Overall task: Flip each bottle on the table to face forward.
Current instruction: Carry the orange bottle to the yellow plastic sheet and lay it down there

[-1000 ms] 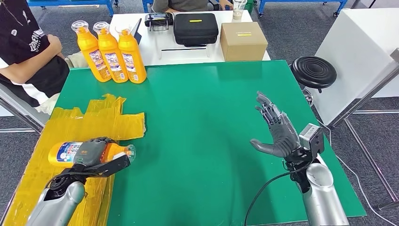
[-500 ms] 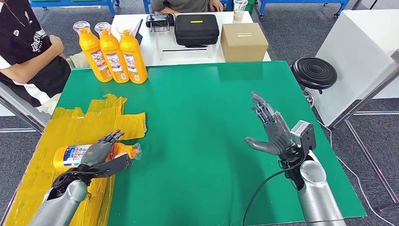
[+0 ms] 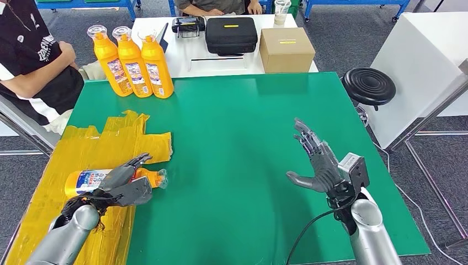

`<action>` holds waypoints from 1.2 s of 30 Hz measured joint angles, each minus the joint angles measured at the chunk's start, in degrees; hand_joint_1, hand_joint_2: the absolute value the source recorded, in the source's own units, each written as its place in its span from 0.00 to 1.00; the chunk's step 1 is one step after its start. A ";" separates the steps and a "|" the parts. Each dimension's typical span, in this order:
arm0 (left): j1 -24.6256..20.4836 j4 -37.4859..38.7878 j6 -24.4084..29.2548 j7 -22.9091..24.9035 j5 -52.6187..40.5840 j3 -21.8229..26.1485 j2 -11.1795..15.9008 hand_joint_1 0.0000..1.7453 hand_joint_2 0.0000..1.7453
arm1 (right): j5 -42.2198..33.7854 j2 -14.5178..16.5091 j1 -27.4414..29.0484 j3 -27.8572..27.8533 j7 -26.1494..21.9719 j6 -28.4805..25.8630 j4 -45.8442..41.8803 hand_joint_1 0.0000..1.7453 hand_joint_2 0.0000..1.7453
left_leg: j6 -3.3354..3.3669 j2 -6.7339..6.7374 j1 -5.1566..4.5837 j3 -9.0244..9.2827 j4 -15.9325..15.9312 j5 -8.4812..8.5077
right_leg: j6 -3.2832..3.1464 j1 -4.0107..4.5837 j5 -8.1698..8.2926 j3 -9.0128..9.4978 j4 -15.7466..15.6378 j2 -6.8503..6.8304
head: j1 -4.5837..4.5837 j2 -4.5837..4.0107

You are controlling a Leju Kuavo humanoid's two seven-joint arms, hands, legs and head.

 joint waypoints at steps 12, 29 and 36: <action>-0.13 -9.12 -6.75 0.16 3.70 -2.46 4.76 0.00 0.00 | -1.05 -1.54 1.94 -1.31 -1.23 0.52 -0.56 0.00 1.00 | 0.00 0.22 0.03 -0.47 0.03 0.01 | -0.01 0.03 0.06 -0.55 0.02 0.10 | 0.02 0.00; -2.46 -30.01 -13.03 -0.18 22.93 1.59 16.85 0.00 0.00 | 0.01 -0.03 1.39 -0.71 -1.79 -1.72 -1.52 0.00 1.00 | -0.01 0.29 0.12 -0.68 0.02 0.01 | -0.02 0.13 0.05 -0.74 0.03 0.21 | 0.02 0.00; -0.69 -33.16 -12.35 -0.62 23.96 3.89 16.69 0.00 0.00 | 0.35 0.58 0.16 -0.12 -1.87 -2.65 -1.52 0.00 1.00 | -0.01 0.25 0.12 -0.73 0.02 0.01 | -0.02 0.12 0.05 -0.76 0.03 0.21 | 0.02 0.00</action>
